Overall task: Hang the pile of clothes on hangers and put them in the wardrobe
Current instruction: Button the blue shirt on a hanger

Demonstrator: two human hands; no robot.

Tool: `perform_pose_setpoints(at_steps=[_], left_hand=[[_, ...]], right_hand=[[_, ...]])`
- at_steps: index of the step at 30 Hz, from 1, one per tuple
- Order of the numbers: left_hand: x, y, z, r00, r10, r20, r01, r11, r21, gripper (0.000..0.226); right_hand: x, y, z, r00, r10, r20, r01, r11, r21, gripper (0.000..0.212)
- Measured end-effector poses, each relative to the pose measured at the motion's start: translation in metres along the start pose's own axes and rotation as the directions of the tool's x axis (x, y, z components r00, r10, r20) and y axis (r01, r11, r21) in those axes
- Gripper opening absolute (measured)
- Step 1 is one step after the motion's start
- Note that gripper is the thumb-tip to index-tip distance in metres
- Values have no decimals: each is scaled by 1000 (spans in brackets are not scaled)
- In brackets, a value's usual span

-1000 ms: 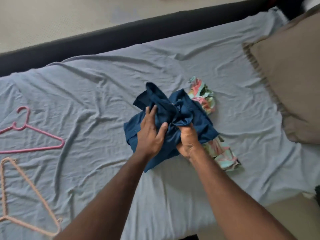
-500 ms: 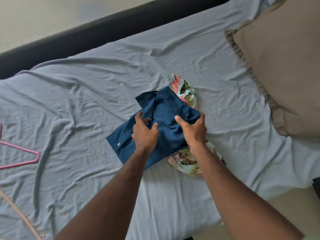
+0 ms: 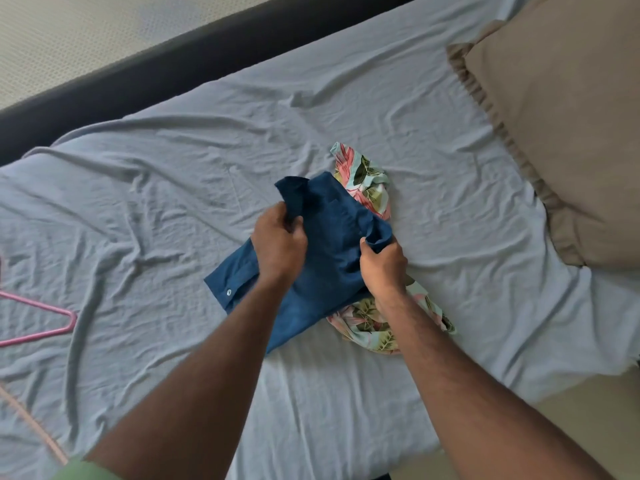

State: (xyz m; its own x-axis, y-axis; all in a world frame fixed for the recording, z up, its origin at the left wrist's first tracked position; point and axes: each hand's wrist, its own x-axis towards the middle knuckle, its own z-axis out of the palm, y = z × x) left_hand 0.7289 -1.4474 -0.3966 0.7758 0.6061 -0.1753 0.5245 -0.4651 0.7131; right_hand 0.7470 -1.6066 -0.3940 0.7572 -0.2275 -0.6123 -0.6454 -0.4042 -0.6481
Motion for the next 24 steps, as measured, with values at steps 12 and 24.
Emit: perform_pose_setpoints(at_steps=[12, 24], left_hand=[[-53, -11, -17, 941, 215, 261, -224, 974, 7, 12], [-88, -161, -188, 977, -156, 148, 160, 987, -22, 12]], right_hand=[[-29, -3, 12, 760, -625, -182, 404, 672, -620, 54], [-185, 26, 187, 651, -690, 316, 734, 468, -492, 17]])
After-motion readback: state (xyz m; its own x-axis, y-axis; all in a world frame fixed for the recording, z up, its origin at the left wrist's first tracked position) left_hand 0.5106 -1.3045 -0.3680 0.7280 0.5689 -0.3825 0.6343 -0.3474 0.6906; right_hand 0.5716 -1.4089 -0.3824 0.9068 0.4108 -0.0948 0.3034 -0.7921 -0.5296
